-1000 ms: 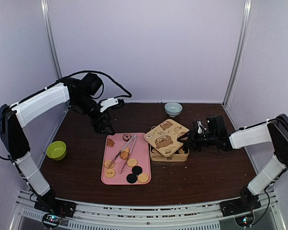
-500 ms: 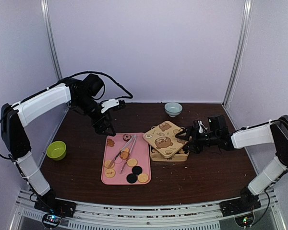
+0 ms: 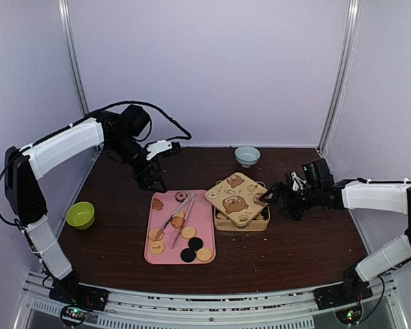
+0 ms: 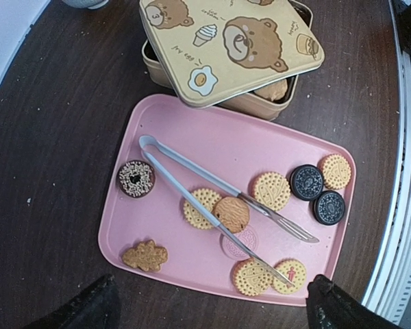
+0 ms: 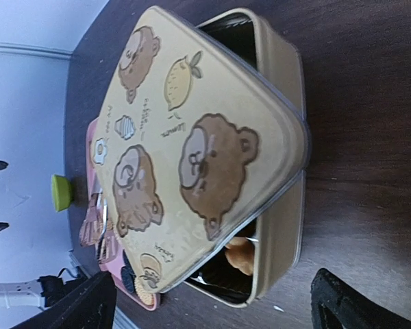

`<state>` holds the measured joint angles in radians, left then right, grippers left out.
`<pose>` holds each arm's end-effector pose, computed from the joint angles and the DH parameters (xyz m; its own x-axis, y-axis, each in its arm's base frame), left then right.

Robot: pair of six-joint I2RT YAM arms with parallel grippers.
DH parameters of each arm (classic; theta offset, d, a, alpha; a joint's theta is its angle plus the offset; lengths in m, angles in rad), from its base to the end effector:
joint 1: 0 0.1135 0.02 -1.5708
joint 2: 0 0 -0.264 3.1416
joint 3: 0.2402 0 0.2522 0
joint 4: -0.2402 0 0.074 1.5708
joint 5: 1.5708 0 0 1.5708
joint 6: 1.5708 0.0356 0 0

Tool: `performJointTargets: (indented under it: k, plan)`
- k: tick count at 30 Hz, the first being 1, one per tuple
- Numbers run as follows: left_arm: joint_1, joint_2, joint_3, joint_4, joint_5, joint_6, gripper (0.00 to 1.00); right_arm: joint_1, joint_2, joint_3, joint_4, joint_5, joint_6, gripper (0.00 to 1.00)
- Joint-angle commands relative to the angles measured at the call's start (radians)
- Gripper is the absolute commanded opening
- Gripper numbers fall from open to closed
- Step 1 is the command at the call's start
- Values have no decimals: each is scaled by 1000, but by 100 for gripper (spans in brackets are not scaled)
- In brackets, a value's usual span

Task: Pack the cookies
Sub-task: Place the box lid on the packing box, then adjust the box lid on the packing box.

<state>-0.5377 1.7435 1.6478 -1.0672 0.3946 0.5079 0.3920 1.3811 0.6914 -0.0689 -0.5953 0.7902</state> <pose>0.2999 -0.1948 0.3118 -0.3952 0.7584 -0.5182 0.9110 0.3959 -0.1154 0.2442 0.1225 0.1920 -0.9393 0.2483 -0.2367 -0.0356 0.6158 0.7871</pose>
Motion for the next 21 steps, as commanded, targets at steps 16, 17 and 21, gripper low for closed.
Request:
performJointTargets:
  k: [16, 17, 21]
  plan:
    - [-31, 338, 298, 274, -41, -255, 93, -22, -425, 13, -325, 651, 46, 100]
    - [-36, 361, 315, 298, -62, -269, 93, -13, -381, 31, -342, 630, 40, 100]
    - [-52, 438, 366, 361, -129, -318, 93, 30, -245, 41, -322, 554, 54, 100]
